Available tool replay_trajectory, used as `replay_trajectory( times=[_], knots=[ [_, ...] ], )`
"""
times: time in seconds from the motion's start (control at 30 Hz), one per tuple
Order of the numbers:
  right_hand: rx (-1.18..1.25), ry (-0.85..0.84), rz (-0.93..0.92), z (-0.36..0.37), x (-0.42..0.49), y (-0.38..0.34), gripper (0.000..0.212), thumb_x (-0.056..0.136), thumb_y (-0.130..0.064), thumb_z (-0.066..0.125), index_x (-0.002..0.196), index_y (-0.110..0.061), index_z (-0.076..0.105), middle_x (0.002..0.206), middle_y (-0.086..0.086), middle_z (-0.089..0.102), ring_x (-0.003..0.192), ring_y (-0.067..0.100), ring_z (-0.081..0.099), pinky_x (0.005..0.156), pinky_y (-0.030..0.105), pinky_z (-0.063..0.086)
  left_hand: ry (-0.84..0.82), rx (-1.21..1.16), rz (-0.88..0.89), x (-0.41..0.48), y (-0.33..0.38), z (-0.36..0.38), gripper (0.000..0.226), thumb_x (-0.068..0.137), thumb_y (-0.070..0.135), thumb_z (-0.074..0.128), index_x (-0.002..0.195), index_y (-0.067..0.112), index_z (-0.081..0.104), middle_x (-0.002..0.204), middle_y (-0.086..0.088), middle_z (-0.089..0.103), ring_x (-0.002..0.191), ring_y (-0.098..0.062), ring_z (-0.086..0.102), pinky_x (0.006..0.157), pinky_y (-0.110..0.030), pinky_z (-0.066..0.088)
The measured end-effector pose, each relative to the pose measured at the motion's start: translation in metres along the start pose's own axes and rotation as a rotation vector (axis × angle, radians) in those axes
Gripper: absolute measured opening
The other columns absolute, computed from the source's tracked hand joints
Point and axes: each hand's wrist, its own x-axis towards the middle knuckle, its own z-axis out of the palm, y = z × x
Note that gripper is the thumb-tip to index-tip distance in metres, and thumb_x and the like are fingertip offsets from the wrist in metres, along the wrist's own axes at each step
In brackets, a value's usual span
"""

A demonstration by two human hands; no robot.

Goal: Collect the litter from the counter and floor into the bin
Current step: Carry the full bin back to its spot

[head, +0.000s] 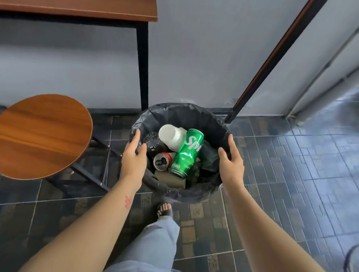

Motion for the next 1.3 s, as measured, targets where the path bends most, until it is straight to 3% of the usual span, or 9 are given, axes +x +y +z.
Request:
replay_trajectory(
  times=[0.1, 0.27, 0.5, 0.63, 0.8, 0.93, 1.1, 1.3],
  knots=[
    [-0.020, 0.015, 0.015, -0.008, 0.053, -0.007, 0.054, 0.098, -0.025, 0.053, 0.145, -0.046, 0.038, 0.147, -0.013, 0.048, 0.135, 0.011, 0.044, 0.107, 0.025, 0.032, -0.017, -0.018, -0.014, 0.036, 0.011, 0.042, 0.049, 0.101, 0.017, 0.047, 0.145, 0.037, 0.041, 0.146, 0.002, 0.042, 0.125, -0.006, 0.040, 0.104, -0.025, 0.031],
    [-0.049, 0.007, 0.052, -0.020, 0.132, -0.015, 0.055, 0.097, -0.028, 0.052, 0.143, -0.053, 0.035, 0.146, -0.016, 0.047, 0.135, 0.011, 0.044, 0.114, 0.037, 0.035, -0.030, -0.001, -0.050, 0.084, 0.035, 0.103, 0.050, 0.100, 0.021, 0.048, 0.144, 0.042, 0.040, 0.151, 0.003, 0.038, 0.137, -0.015, 0.036, 0.113, -0.037, 0.030],
    [0.046, -0.074, 0.101, -0.015, 0.238, -0.014, 0.054, 0.096, -0.018, 0.054, 0.142, -0.046, 0.044, 0.141, -0.019, 0.050, 0.125, 0.004, 0.048, 0.101, 0.021, 0.036, 0.054, 0.032, -0.086, 0.137, 0.046, 0.169, 0.050, 0.101, 0.024, 0.047, 0.145, 0.043, 0.038, 0.154, 0.002, 0.034, 0.142, -0.017, 0.029, 0.116, -0.040, 0.024],
    [0.024, -0.169, 0.153, -0.005, 0.301, 0.001, 0.052, 0.096, -0.021, 0.053, 0.136, -0.053, 0.046, 0.143, -0.019, 0.050, 0.126, 0.007, 0.051, 0.110, 0.032, 0.038, 0.143, 0.068, -0.133, 0.161, 0.035, 0.208, 0.049, 0.101, 0.025, 0.045, 0.146, 0.044, 0.036, 0.153, 0.001, 0.035, 0.141, -0.017, 0.031, 0.115, -0.037, 0.024],
    [-0.049, -0.290, 0.151, 0.016, 0.376, 0.021, 0.051, 0.098, -0.024, 0.052, 0.139, -0.053, 0.044, 0.145, -0.021, 0.047, 0.127, 0.004, 0.046, 0.102, 0.021, 0.030, 0.285, 0.001, -0.224, 0.195, 0.002, 0.256, 0.049, 0.101, 0.026, 0.045, 0.145, 0.045, 0.036, 0.150, 0.002, 0.037, 0.137, -0.014, 0.035, 0.112, -0.034, 0.024],
    [-0.086, -0.339, 0.147, 0.050, 0.428, 0.049, 0.049, 0.099, -0.025, 0.052, 0.139, -0.052, 0.044, 0.146, -0.020, 0.045, 0.124, 0.002, 0.045, 0.099, 0.020, 0.029, 0.331, -0.065, -0.295, 0.232, -0.035, 0.281, 0.048, 0.101, 0.026, 0.046, 0.145, 0.044, 0.038, 0.146, 0.004, 0.041, 0.129, -0.007, 0.038, 0.110, -0.032, 0.025],
    [-0.112, -0.374, 0.120, 0.105, 0.480, 0.106, 0.049, 0.100, -0.024, 0.052, 0.139, -0.051, 0.044, 0.148, -0.019, 0.044, 0.135, 0.004, 0.039, 0.103, 0.020, 0.027, 0.398, -0.133, -0.327, 0.287, -0.105, 0.299, 0.047, 0.100, 0.026, 0.049, 0.142, 0.046, 0.041, 0.147, 0.008, 0.040, 0.131, -0.005, 0.040, 0.106, -0.024, 0.025],
    [-0.130, -0.435, 0.047, 0.174, 0.528, 0.180, 0.048, 0.101, -0.027, 0.050, 0.140, -0.052, 0.042, 0.147, -0.023, 0.042, 0.133, 0.000, 0.038, 0.101, 0.018, 0.027, 0.469, -0.132, -0.338, 0.343, -0.200, 0.313, 0.046, 0.099, 0.031, 0.050, 0.140, 0.051, 0.041, 0.154, 0.006, 0.033, 0.144, -0.014, 0.024, 0.117, -0.045, 0.021]
  ],
)
